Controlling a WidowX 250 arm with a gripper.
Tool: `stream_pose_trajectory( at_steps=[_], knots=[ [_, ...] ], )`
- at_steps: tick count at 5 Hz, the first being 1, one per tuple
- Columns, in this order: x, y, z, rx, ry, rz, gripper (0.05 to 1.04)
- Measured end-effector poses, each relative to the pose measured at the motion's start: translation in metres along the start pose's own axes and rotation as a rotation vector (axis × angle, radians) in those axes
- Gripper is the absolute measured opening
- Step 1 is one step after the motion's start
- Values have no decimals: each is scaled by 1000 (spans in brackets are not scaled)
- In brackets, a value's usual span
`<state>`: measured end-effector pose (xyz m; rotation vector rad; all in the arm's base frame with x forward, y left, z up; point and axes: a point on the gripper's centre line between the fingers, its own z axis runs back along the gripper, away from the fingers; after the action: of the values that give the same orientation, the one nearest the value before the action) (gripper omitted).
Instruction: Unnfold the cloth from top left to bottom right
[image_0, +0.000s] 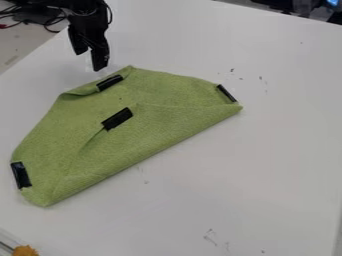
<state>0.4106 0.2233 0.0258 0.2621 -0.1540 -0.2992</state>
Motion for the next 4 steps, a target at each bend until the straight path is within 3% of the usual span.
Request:
stream_pose_trajectory(
  at_steps=[2, 3, 4],
  knots=[
    [-4, -6, -12, -18, 21, 6, 999],
    [-4, -5, -9, 3, 11, 12, 999],
    [-5, -12, -1, 31, 52, -18, 999]
  ],
)
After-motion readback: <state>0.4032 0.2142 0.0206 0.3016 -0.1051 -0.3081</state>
